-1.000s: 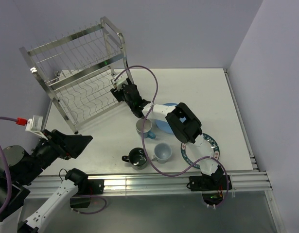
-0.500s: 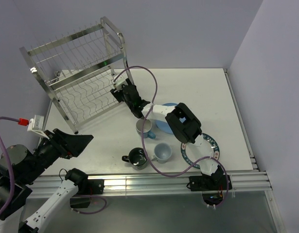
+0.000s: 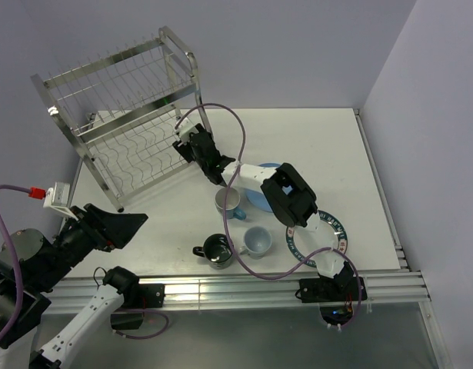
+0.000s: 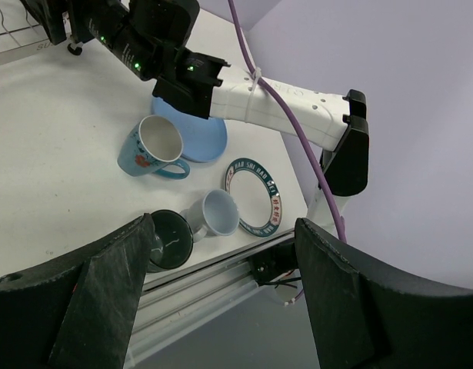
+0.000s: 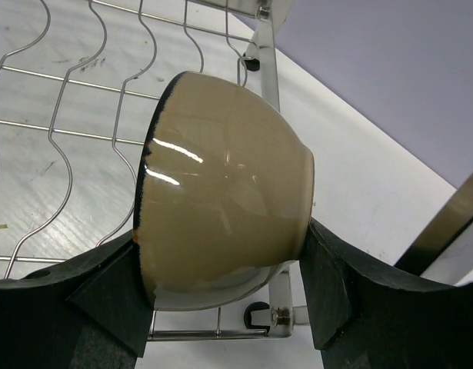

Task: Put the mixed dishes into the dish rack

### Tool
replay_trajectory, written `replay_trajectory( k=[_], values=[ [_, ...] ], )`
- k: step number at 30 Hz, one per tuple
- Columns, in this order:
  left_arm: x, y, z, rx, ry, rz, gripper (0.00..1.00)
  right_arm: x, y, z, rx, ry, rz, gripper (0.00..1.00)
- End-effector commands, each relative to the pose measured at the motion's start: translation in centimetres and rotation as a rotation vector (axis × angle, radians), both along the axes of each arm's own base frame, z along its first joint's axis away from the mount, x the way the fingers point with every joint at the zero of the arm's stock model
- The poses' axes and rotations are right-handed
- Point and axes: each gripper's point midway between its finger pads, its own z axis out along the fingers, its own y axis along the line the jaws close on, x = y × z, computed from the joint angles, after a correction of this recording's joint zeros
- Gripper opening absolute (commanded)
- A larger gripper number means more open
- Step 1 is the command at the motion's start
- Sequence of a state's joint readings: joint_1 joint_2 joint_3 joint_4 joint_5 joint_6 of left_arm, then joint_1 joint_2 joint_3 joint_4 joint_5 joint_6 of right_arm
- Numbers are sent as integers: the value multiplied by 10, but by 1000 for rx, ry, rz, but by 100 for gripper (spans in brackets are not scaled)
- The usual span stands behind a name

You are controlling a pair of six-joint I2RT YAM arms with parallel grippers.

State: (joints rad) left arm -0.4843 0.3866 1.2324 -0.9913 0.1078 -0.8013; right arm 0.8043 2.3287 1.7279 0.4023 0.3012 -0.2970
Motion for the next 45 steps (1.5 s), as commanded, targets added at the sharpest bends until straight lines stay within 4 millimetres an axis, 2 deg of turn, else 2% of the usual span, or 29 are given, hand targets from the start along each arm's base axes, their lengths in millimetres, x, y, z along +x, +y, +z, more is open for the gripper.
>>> replay_trajectory(
  k=[1,5,7,8,10,11,13,14,15,20,26,27,29,30,34,35,36,38,39,40,41,42,43,44,45],
  values=[
    [2,0,12,-3,-46,-1,80,14,7,38,72,-42,-5,3],
    [3,-2,11,-1,-44,-9,80,13,8,41,80,-32,2,26],
    [3,-2,11,0,-46,-9,80,11,7,40,82,-26,1,34],
    [3,-2,11,1,-43,-10,80,10,5,39,80,-25,-4,45],
    [4,-3,11,5,-38,-11,80,10,4,42,87,-29,-10,52],
    [4,-3,10,7,-36,-11,80,10,1,41,87,-27,-18,62],
    [5,-4,8,9,-29,-17,80,10,-2,41,95,-35,-31,72],
    [5,-5,6,13,-22,-19,80,9,-2,42,100,-38,-33,82],
    [6,-5,4,13,-15,-18,81,8,-4,44,104,-41,-40,85],
    [12,-11,-19,42,69,-28,81,3,-9,50,120,-61,-45,92],
    [18,-20,-49,68,185,-47,79,-5,-17,75,148,-104,-50,94],
    [19,-21,-54,70,200,-46,79,-7,-18,86,154,-120,-49,95],
    [19,-23,-60,71,221,-54,79,-13,-19,93,151,-128,-48,95],
    [19,-24,-61,70,230,-56,79,-19,-17,108,163,-145,-35,96],
    [19,-27,-71,93,292,-71,79,-33,-24,136,168,-151,-64,96],
    [19,-27,-73,106,306,-73,79,-35,-35,155,194,-162,-114,96],
    [18,-29,-76,115,322,-88,78,-41,-38,161,206,-159,-143,97],
    [20,-34,-88,132,378,-108,78,-48,-57,172,252,-103,-246,97],
    [21,-40,-98,143,429,-131,78,-57,-82,185,256,-66,-342,97],
    [23,-44,-103,145,453,-145,77,-63,-94,191,289,-35,-385,100],
    [27,-49,-103,134,457,-159,77,-76,-108,213,429,9,-422,100],
    [30,-53,-105,136,467,-173,76,-86,-116,215,457,52,-439,100],
    [38,-58,-110,151,492,-178,76,-99,-127,201,415,142,-444,100],
    [44,-60,-110,164,486,-176,76,-115,-134,212,494,199,-434,100],
    [58,-65,-108,181,492,-173,76,-131,-142,195,428,286,-433,100]
  ],
)
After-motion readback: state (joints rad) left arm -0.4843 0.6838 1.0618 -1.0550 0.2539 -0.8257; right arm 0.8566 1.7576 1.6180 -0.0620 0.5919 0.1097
